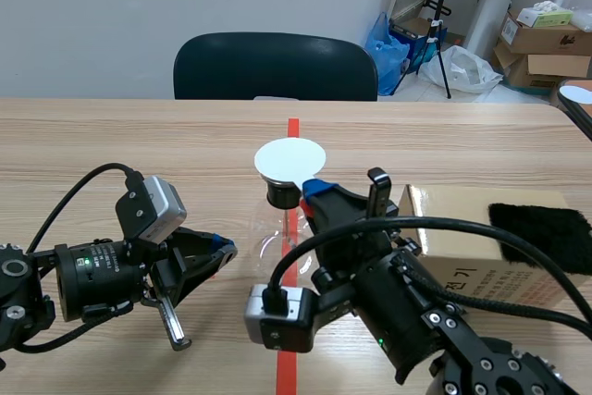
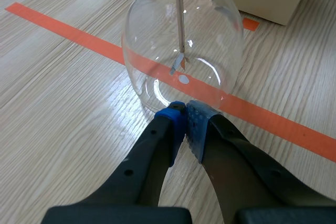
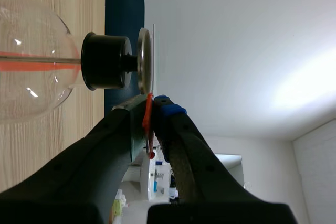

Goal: Do the electroscope experiment

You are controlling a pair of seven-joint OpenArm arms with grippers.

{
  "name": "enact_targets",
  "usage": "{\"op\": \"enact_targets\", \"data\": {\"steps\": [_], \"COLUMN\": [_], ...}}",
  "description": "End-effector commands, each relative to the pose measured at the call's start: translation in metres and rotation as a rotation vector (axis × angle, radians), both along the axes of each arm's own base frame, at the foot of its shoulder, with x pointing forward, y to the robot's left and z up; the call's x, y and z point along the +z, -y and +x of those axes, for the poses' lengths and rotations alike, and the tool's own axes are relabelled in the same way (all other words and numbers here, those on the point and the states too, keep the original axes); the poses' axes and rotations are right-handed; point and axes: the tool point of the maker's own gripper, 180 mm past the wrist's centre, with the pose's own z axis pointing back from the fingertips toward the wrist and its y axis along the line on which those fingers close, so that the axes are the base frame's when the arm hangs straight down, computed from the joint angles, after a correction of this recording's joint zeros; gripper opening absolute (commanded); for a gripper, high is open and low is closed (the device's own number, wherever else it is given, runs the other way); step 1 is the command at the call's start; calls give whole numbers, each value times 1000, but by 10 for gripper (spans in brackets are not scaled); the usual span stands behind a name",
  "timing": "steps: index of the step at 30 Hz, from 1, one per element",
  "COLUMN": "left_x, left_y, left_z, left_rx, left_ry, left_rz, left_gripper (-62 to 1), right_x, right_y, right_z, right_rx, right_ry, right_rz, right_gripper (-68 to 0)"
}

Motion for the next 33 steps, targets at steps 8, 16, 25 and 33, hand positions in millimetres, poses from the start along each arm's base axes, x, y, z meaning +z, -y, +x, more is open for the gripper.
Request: {"op": "enact_targets", "data": {"steps": [8, 16, 25, 33], "left_x": [13, 13, 13, 13], "left_y": [5, 5, 5, 5], "left_z": [7, 7, 7, 7], "left_rx": [-2, -2, -2, -2], "left_ry": [31, 31, 31, 31], "left_rz": [-32, -32, -32, -32], "left_gripper": [-582, -582, -582, -582], "right_x": [15, 18, 18, 18], "right_y": [-4, -5, -5, -5], "right_z": [2, 1, 1, 1], "right_rx": [25, 36, 36, 36], "right_ry": [52, 68, 68, 68], "right_rz": [14, 20, 20, 20], "right_gripper": [-665, -665, -665, -665]}}
